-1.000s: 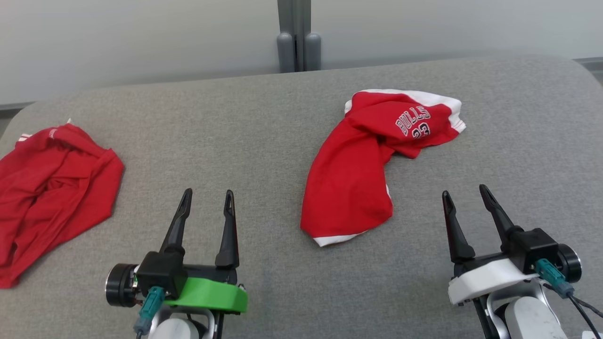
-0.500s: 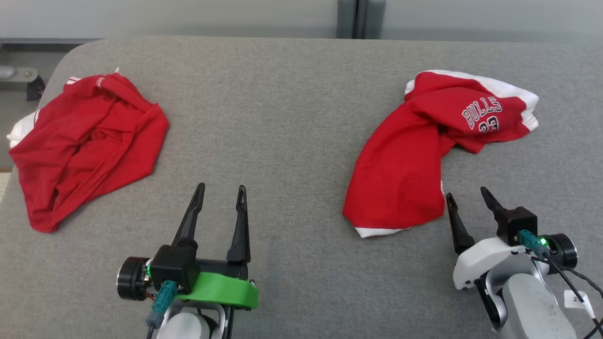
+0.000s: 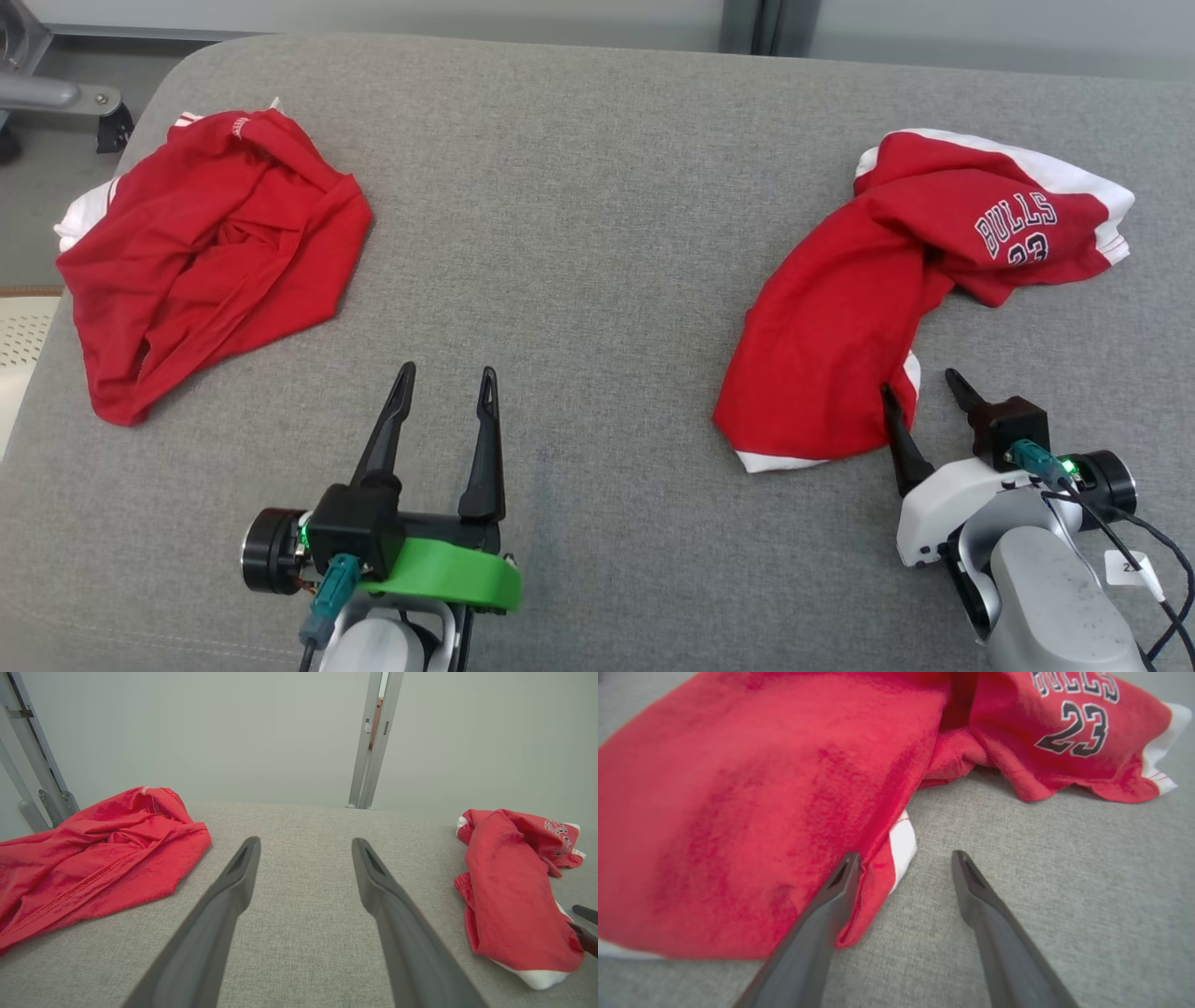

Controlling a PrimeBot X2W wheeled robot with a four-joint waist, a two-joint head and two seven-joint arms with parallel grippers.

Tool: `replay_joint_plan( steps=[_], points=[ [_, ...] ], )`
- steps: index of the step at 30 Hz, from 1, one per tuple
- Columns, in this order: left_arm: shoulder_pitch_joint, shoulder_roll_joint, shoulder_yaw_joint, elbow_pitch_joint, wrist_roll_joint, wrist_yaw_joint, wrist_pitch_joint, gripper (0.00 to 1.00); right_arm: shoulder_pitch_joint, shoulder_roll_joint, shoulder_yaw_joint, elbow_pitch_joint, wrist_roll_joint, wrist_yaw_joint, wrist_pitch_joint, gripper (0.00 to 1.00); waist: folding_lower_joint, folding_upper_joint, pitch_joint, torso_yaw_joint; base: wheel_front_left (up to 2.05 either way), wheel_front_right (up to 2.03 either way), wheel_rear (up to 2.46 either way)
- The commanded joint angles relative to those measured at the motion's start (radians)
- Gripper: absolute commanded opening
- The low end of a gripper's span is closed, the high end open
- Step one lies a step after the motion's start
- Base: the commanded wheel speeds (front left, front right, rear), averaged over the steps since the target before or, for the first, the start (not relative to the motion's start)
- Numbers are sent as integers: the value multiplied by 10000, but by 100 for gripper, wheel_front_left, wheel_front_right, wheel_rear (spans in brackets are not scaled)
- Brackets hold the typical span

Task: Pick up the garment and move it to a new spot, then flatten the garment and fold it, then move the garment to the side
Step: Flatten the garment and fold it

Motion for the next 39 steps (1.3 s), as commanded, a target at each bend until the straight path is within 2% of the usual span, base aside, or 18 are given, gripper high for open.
replay_joint_plan(
  steps=[1,2,8,13,21,28,29,30,32,35,39],
  points=[
    [-232,17,21,17,-20,33,-6,100,-95,-12,71,251,117,1,3,55,0,0,-7,-72,0,0,0],
    [-240,17,23,29,-23,32,-6,100,-162,-12,125,357,197,1,3,0,0,0,-14,-115,0,0,0],
    [-246,18,134,114,-32,-10,-6,100,-224,-120,453,-49,632,-7,-3,0,0,0,-163,-489,0,0,0],
    [-164,18,210,174,-63,-43,-6,100,135,-214,4,-609,697,-7,-9,0,0,0,-477,-867,0,0,0],
    [122,21,320,206,-220,-122,-6,100,916,11,-2256,-1583,3,-5,-9,0,0,0,-884,-1656,0,0,0],
    [156,24,154,296,-362,-175,-6,100,1024,459,-4269,-1474,-669,-7,-9,0,0,0,-997,-2165,0,0,0],
    [154,26,133,321,-378,-176,-6,100,946,498,-4600,-1428,-762,-5,-11,20,0,0,-1018,-2224,0,0,0],
    [153,26,119,342,-375,-179,-6,100,877,522,-4936,-1404,-829,-7,-9,100,0,0,-1037,-2268,0,0,0],
    [154,26,118,371,-379,-178,-6,100,698,608,-5183,-1478,-924,-4,-11,100,0,0,-1075,-2352,0,0,0],
    [175,26,152,372,-398,-166,-6,100,698,638,-4739,-1999,-552,1,-11,100,0,0,-1141,-2493,0,0,0],
    [195,26,173,300,-455,-203,-6,100,1265,664,-3175,-3017,733,1,-9,100,0,0,-1233,-2595,0,0,0]
  ],
)
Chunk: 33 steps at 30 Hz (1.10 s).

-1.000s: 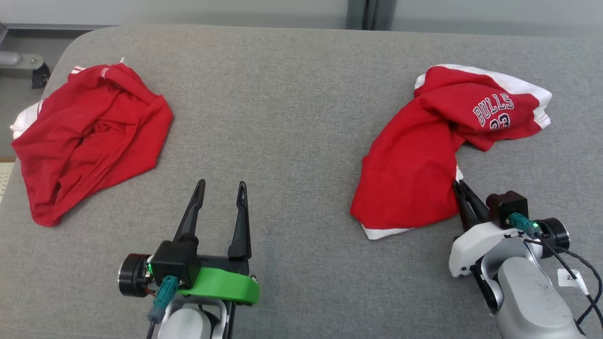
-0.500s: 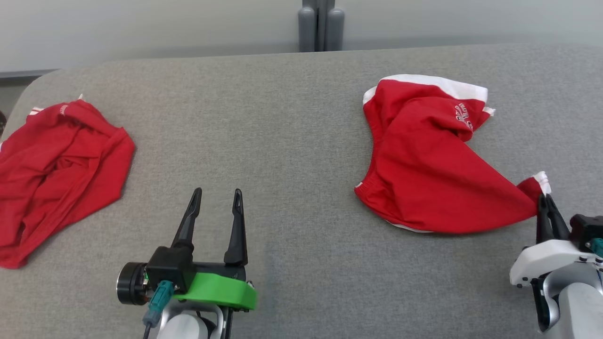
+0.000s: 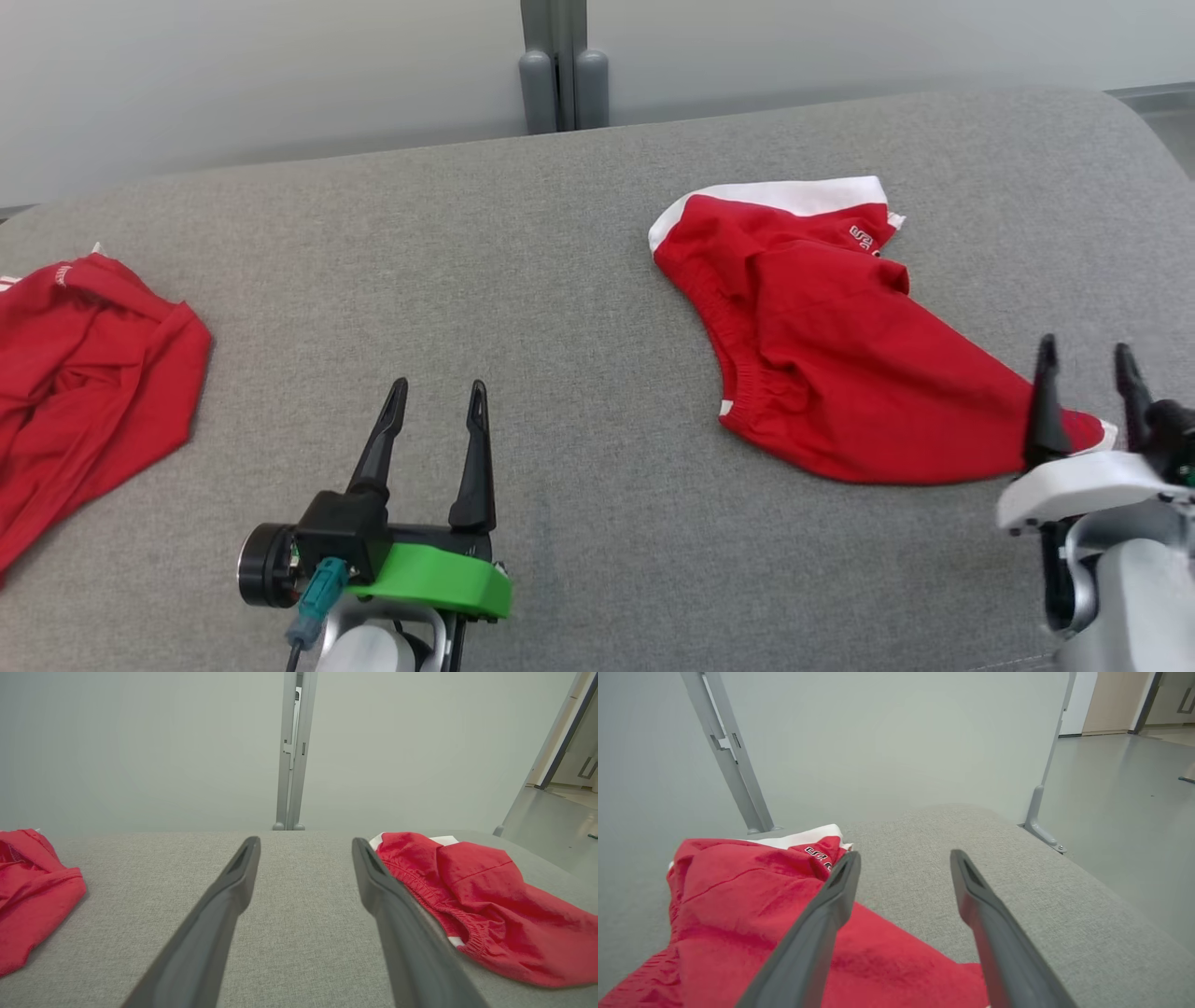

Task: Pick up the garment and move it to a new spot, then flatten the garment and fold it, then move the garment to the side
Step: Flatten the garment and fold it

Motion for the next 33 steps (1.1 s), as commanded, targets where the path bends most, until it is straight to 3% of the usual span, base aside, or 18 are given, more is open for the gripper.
replay_joint_plan(
  steps=[1,6,14,21,33],
  points=[
    [112,37,51,-68,-98,-23,-4,100,411,28,712,-435,375,1,-5,100,0,-1,-76,-71,0,0,0],
    [165,37,128,-273,-154,-74,-6,100,1521,-1,2784,-2077,1332,-1,-5,100,0,-1,-121,-96,0,0,0],
    [188,37,-34,-361,-175,-156,-6,100,2126,-115,3602,-2277,1371,1,-5,100,0,-1,-64,237,0,0,0],
    [25,39,-245,-308,-220,-77,-5,100,1286,-519,4088,-1144,1209,1,-5,100,0,-1,309,943,0,0,0],
    [-235,36,-818,-205,-507,98,-5,100,-1364,-1474,4778,2770,2188,-2,941,100,0,-1,839,2244,0,0,0]
  ],
)
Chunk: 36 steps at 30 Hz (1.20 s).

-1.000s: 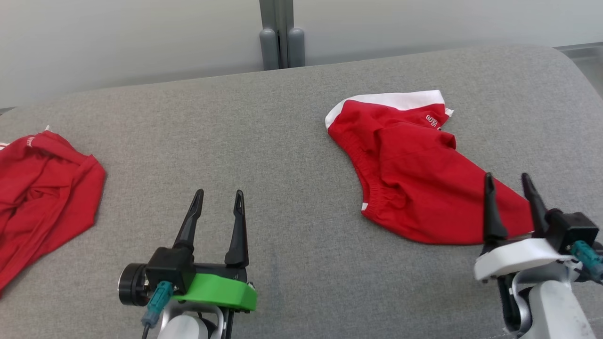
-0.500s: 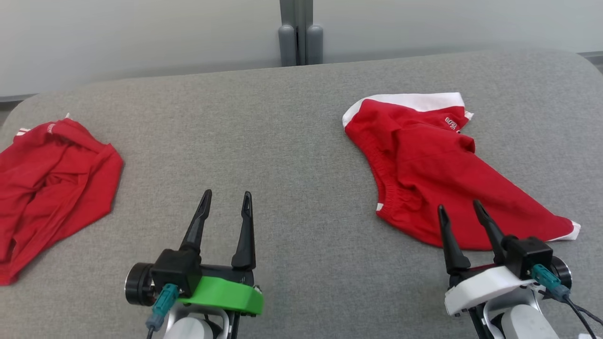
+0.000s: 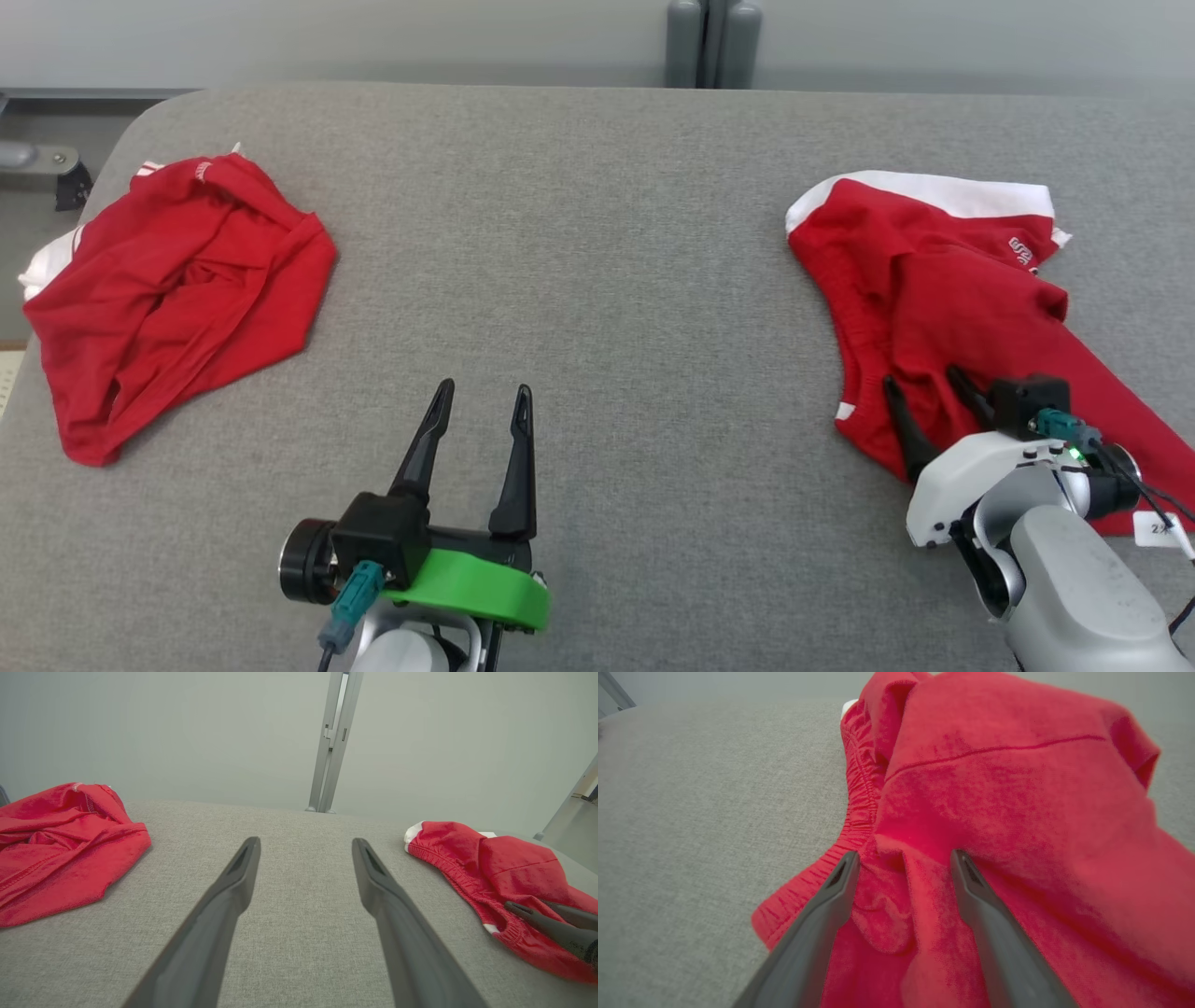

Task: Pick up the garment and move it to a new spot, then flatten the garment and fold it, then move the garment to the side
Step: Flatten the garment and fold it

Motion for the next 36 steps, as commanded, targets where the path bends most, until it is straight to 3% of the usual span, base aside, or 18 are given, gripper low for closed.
replay_joint_plan(
  steps=[1,7,8,13,18,25,29,36],
  points=[
    [-187,37,-24,10,-72,28,-5,100,-240,-62,39,298,262,-6,157,100,0,0,256,443,0,0,0],
    [-213,37,-163,17,-110,79,-5,100,-997,-358,431,1384,888,-6,383,100,0,0,318,750,0,0,0],
    [-210,37,-192,27,-110,90,-5,100,-1106,-397,582,1528,998,-5,422,0,0,0,315,775,0,0,0],
    [-118,37,-253,95,-130,81,-5,100,-1412,-359,1491,1424,1675,-3,-49,0,0,0,188,781,0,0,0],
    [-21,37,-237,170,-92,7,-5,100,-1460,-266,2758,543,2722,-3,-469,0,0,0,-44,672,0,0,0],
    [-90,37,-239,138,-22,-58,-5,100,-1883,-704,3694,-34,3551,-3,-531,0,0,0,-16,648,0,0,0],
    [-249,37,-377,55,-49,-22,-5,100,-2554,-1051,3695,388,3542,-3,-495,0,0,0,292,778,0,0,0],
    [-528,37,-603,-2,-214,110,-5,100,-3826,-1452,3545,2258,3298,-3,-320,0,0,0,776,1123,0,0,0]
  ],
)
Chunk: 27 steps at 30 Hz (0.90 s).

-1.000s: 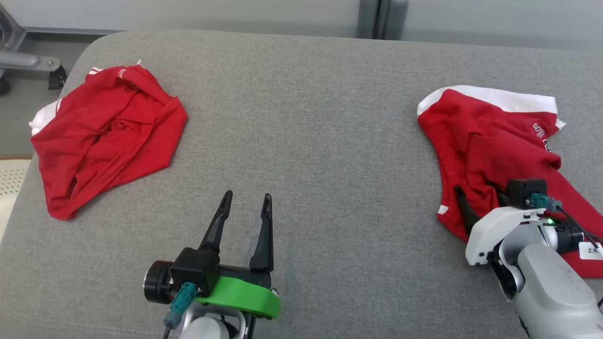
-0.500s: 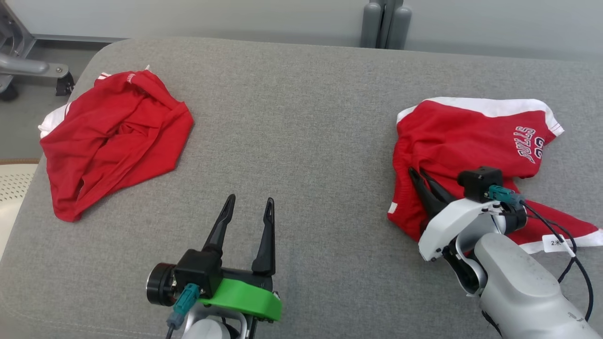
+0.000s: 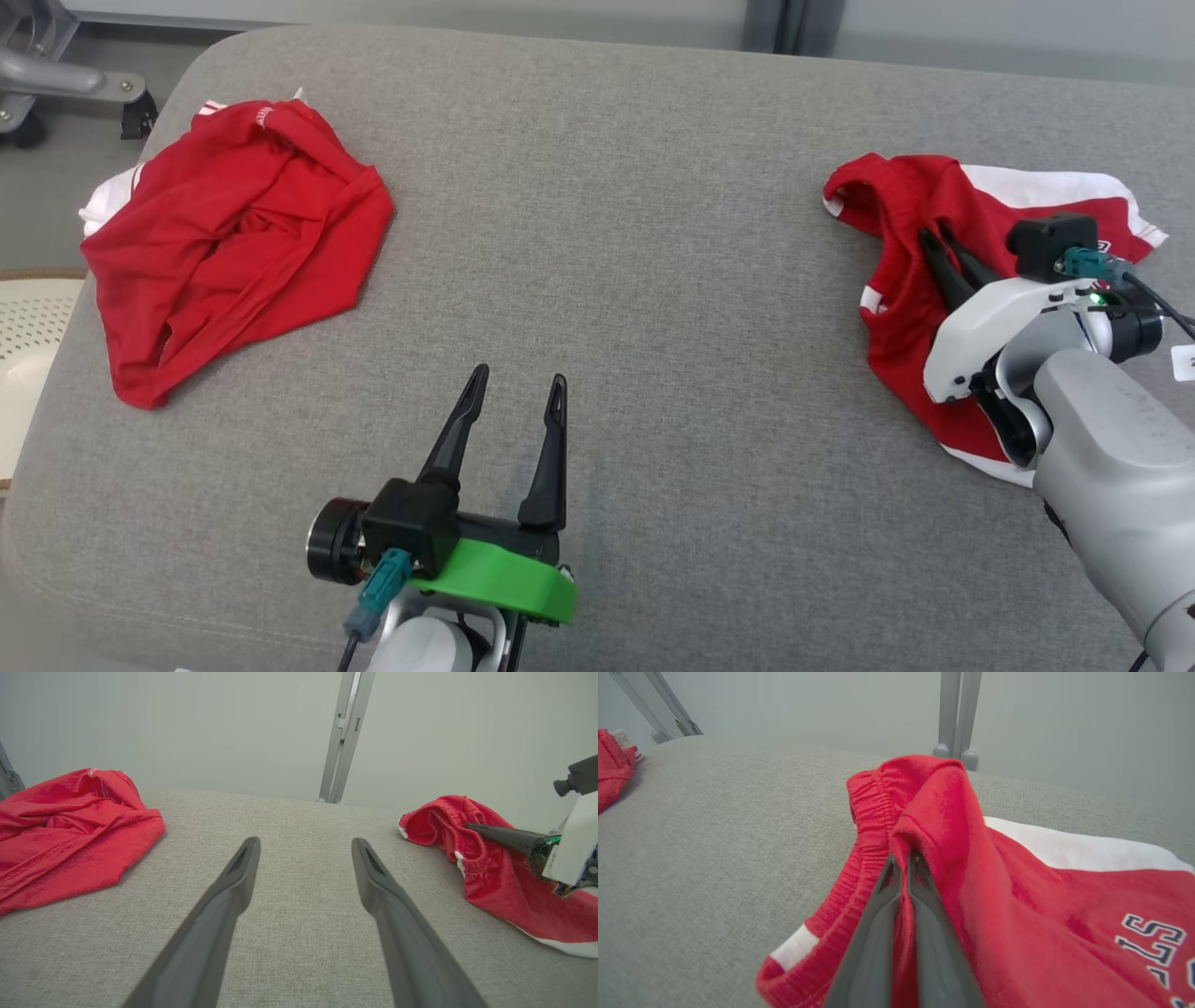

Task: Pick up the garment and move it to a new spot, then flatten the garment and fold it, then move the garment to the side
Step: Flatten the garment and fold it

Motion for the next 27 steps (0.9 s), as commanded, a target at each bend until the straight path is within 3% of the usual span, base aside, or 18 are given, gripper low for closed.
replay_joint_plan(
  steps=[1,2,3,9,13,20,27],
  points=[
    [-188,37,-3,-34,-91,70,-5,100,-236,-60,97,367,-84,1,50,0,0,0,228,206,0,0,0],
    [-218,37,-22,-44,-113,102,-5,100,-315,-119,214,622,-216,1,108,40,0,0,253,222,0,0,0],
    [-242,37,-45,-49,-113,120,-5,100,-398,-166,333,954,-343,-1,199,100,0,0,273,234,0,0,0],
    [-279,39,22,30,-123,195,-5,100,-751,125,501,1676,-291,1,-131,100,0,0,98,-14,0,0,0],
    [-196,39,157,84,-52,120,-5,100,-551,304,639,1251,-54,1,-449,100,0,0,-220,-438,0,0,0],
    [-47,39,625,157,97,-49,-5,100,360,264,410,-423,566,1,-583,100,0,0,-797,-1465,0,0,0],
    [-56,40,1050,135,148,-287,-5,100,2288,-57,-738,-2690,379,1,-583,100,0,0,-1144,-2338,0,0,0]
  ],
)
